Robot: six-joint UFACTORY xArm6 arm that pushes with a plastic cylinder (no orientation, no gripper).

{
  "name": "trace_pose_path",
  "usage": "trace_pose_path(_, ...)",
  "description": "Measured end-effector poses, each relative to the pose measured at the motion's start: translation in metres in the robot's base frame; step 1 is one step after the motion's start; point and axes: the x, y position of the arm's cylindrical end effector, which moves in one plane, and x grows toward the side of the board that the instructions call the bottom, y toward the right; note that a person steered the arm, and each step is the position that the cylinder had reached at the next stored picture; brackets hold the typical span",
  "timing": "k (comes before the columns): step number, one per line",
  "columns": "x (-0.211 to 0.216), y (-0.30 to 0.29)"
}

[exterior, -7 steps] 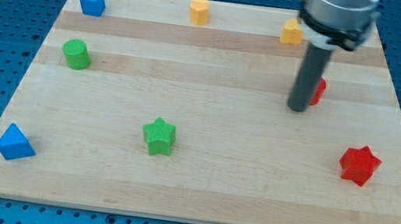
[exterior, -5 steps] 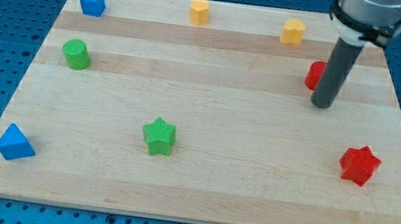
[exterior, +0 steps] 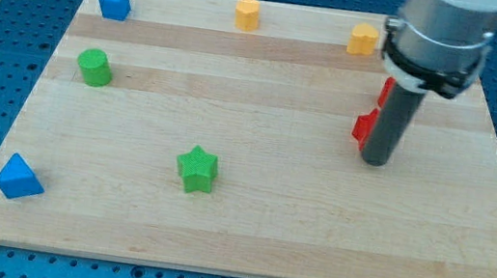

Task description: Push the green star and red star into the red circle

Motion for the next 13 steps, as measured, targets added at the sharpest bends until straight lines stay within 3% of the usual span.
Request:
trace_pose_path(1, 0.016, -0.024)
trace_pose_path(3, -0.08, 0.087)
trace_pose_path(4, 0.019, 0.089)
trace_pose_path(5, 0.063, -0.026)
trace_pose_path(7, 0.113, -0.153)
trace_pose_path(8, 0.073, -0.184)
trace_pose_path(10, 0.055, -0.185)
trace_pose_path(11, 0.074, -0.229)
trace_pose_path(12, 0.021, -0.247)
trace_pose_path(13, 0.029, -0.167)
